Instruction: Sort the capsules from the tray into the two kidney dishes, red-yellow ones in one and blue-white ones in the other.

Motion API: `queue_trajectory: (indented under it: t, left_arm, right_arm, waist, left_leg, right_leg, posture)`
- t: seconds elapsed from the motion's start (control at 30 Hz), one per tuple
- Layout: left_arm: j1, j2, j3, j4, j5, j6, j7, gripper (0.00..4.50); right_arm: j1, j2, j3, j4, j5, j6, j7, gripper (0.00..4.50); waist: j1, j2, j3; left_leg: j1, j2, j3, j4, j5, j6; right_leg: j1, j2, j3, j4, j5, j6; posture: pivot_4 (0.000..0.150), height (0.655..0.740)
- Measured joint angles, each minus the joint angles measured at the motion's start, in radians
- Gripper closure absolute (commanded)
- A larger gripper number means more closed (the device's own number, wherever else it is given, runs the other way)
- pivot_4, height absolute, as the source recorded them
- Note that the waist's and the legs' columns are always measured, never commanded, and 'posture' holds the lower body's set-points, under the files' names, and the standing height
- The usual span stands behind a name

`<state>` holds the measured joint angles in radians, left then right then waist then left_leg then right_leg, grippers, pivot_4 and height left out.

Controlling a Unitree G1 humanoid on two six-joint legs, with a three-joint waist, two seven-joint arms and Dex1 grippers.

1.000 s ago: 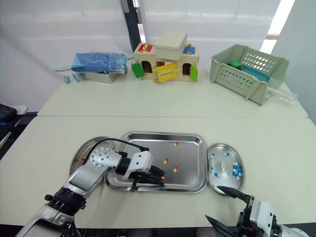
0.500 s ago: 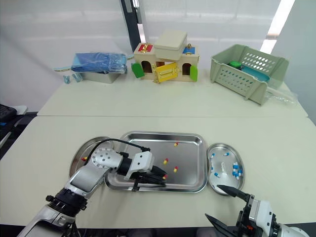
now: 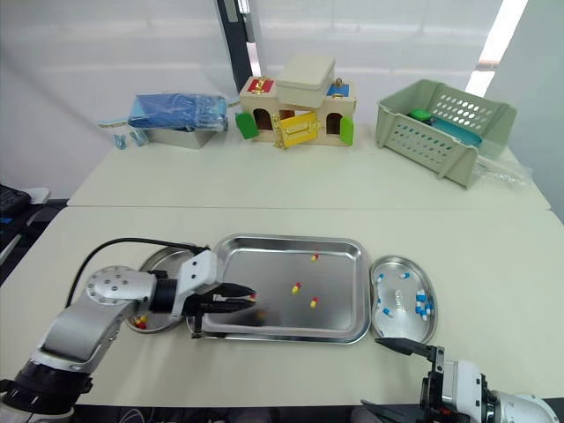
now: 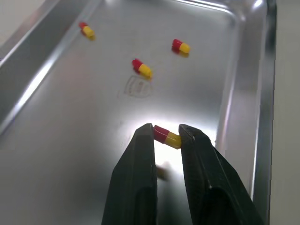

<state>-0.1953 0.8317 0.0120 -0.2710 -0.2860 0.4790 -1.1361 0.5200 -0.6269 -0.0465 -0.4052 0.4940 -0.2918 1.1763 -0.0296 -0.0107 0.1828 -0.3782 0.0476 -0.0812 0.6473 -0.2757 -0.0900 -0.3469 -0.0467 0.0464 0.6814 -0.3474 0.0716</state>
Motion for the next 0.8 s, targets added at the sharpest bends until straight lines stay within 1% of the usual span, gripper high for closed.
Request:
queue_trajectory:
  t: [0.17, 0.33, 0.43, 0.53, 0.77, 0.8]
  left_arm:
    - [0.098, 0.02, 0.174, -0.003, -0.03, 0.087, 0.1, 4.06]
    - [0.17, 0.034, 0.334, 0.008, -0.033, 0.123, 0.174, 4.06]
    - [0.21, 0.036, 0.4, 0.015, -0.032, 0.127, 0.208, 4.06]
    - [0.238, 0.035, 0.425, 0.038, -0.03, 0.125, 0.238, 4.06]
    - [0.242, 0.026, 0.423, 0.039, -0.031, 0.124, 0.275, 4.06]
    - [0.242, 0.026, 0.421, 0.04, -0.031, 0.124, 0.275, 3.71]
  right_arm:
    - [-0.063, -0.003, 0.018, 0.045, 0.007, 0.011, 0.03, 0.0]
    - [-0.102, -0.004, 0.024, 0.071, 0.038, 0.034, 0.055, 0.0]
    - [-0.11, -0.004, 0.027, 0.087, 0.04, 0.043, 0.066, 0.0]
    - [-0.121, -0.002, 0.028, 0.101, 0.04, 0.053, 0.067, 0.0]
    - [-0.139, 0.009, 0.031, 0.104, 0.04, 0.06, 0.067, 0.0]
    - [-0.14, 0.011, 0.031, 0.106, 0.04, 0.06, 0.067, 0.0]
  waist:
    - [-0.001, 0.0, 0.0]
    - [0.0, 0.0, 0.0]
    - [0.0, 0.0, 0.0]
    - [0.0, -0.001, 0.0]
    - [0.0, -0.001, 0.0]
    - [0.0, -0.001, 0.0]
  left_leg:
    - [0.0, 0.0, 0.0, 0.0, 0.0, 0.0]
    - [0.0, 0.0, 0.0, 0.0, 0.0, 0.0]
    - [0.0, 0.0, 0.0, 0.0, 0.0, 0.0]
    - [0.0, 0.0, 0.0, 0.0, 0.0, 0.0]
    - [0.0, 0.0, 0.0, 0.0, 0.0, 0.0]
    - [0.0, 0.0, 0.0, 0.0, 0.0, 0.0]
  right_leg:
    - [0.0, 0.0, 0.0, 0.0, 0.0, 0.0]
    - [0.0, 0.0, 0.0, 0.0, 0.0, 0.0]
    - [0.0, 0.0, 0.0, 0.0, 0.0, 0.0]
    - [0.0, 0.0, 0.0, 0.0, 0.0, 0.0]
    - [0.0, 0.0, 0.0, 0.0, 0.0, 0.0]
    - [0.0, 0.0, 0.0, 0.0, 0.0, 0.0]
  posture:
    - [0.15, 0.74]
    - [0.15, 0.74]
    - [0.15, 0.74]
    - [0.15, 0.74]
    - [0.15, 0.74]
    - [0.15, 0.74]
